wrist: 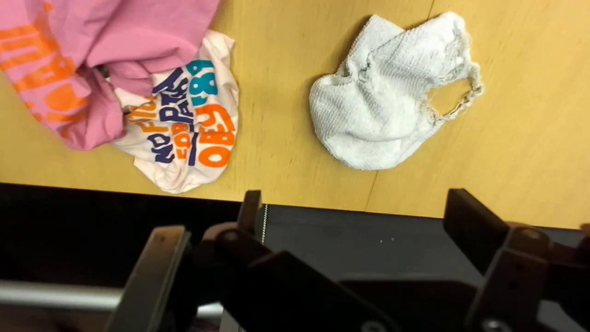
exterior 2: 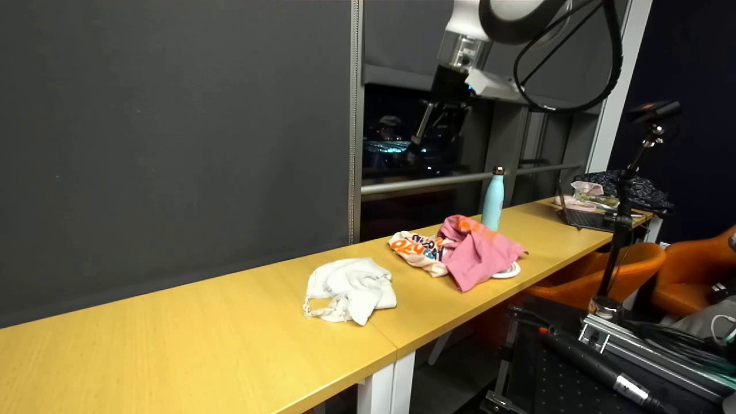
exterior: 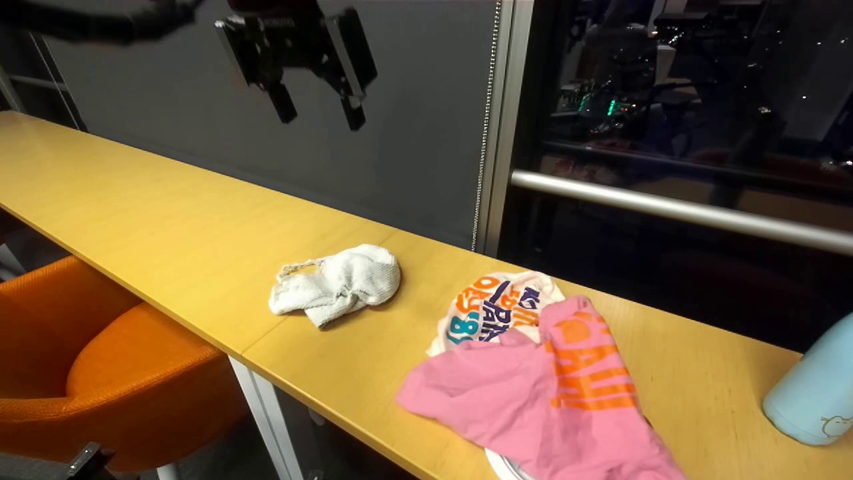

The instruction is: Wipe the table with the white cloth

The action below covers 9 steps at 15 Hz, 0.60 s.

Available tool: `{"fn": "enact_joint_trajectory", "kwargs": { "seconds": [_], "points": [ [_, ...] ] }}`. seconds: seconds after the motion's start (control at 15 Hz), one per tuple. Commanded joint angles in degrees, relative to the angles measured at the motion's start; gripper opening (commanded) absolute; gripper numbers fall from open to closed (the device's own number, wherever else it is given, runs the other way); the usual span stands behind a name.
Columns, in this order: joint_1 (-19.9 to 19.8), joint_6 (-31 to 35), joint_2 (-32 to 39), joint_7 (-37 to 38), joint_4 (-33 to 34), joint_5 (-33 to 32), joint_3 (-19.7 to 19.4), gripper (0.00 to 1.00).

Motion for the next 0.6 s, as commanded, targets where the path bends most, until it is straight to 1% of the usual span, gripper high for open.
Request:
{"fn": "enact_joint_trajectory", "kwargs": {
  "seconds": [0.0, 0.13, 0.33, 0.53],
  "points": [
    [1.1, 9.4, 8.0, -2.8, -1.0, 5.3, -2.1, 1.0],
    [0.8, 13.9, 13.4, -3.2, -1.4, 7.0, -2.5, 1.0],
    [0.1, 19.1, 21.0, -4.7, -0.4, 10.9, -3.0, 1.0],
    [-0.1, 24.6, 27.5, -5.4, 1.8, 14.3, -2.0, 1.0]
  ]
}}
